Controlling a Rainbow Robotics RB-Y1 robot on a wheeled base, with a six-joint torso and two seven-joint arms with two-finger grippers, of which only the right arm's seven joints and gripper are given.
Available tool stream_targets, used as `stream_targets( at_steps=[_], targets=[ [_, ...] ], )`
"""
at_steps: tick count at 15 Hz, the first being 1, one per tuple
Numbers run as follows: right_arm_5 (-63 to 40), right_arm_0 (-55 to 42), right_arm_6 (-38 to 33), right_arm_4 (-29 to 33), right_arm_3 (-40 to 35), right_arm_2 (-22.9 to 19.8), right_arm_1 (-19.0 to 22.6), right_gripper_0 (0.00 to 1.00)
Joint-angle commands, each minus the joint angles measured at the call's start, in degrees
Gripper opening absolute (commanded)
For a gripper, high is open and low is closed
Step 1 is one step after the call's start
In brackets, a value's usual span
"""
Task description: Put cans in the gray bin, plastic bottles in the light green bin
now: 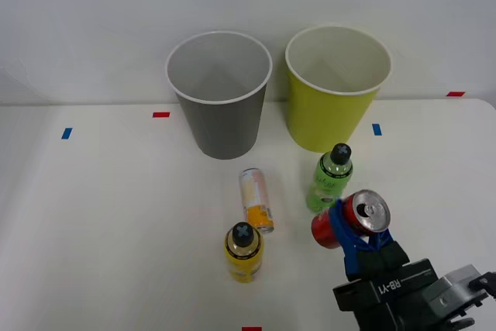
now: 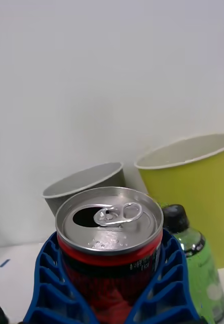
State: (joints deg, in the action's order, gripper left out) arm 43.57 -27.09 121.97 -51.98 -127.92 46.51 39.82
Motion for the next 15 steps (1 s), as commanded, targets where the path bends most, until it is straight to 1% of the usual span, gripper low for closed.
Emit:
stream_targets(
  at_steps=[1, 2, 4, 7, 9, 11, 12, 14, 15],
  targets=[
    [-4.6, 4.0, 0.1, -0.6, -0.8, -0.4, -3.7, 0.00],
    [-7.4, 5.6, 0.3, -1.5, -0.7, -1.1, -5.1, 0.00],
    [-14.7, 9.3, -0.1, -1.8, -0.7, -4.5, -9.0, 0.00],
    [-21.5, 16.3, 0.7, -9.0, -0.7, -7.1, -14.8, 0.00],
    [-26.7, 19.9, 1.1, -12.5, -0.7, -10.1, -17.2, 0.00],
    [-33.0, 22.7, 1.4, -15.3, -0.6, -13.5, -18.6, 0.00],
    [-33.8, 24.1, 1.4, -15.5, 0.3, -13.9, -19.1, 0.00],
    [-33.7, 28.5, 1.5, -15.6, 5.0, -14.0, -20.8, 0.00],
    [-33.7, 31.3, 1.6, -15.5, 8.4, -14.3, -22.5, 0.00]
  ],
)
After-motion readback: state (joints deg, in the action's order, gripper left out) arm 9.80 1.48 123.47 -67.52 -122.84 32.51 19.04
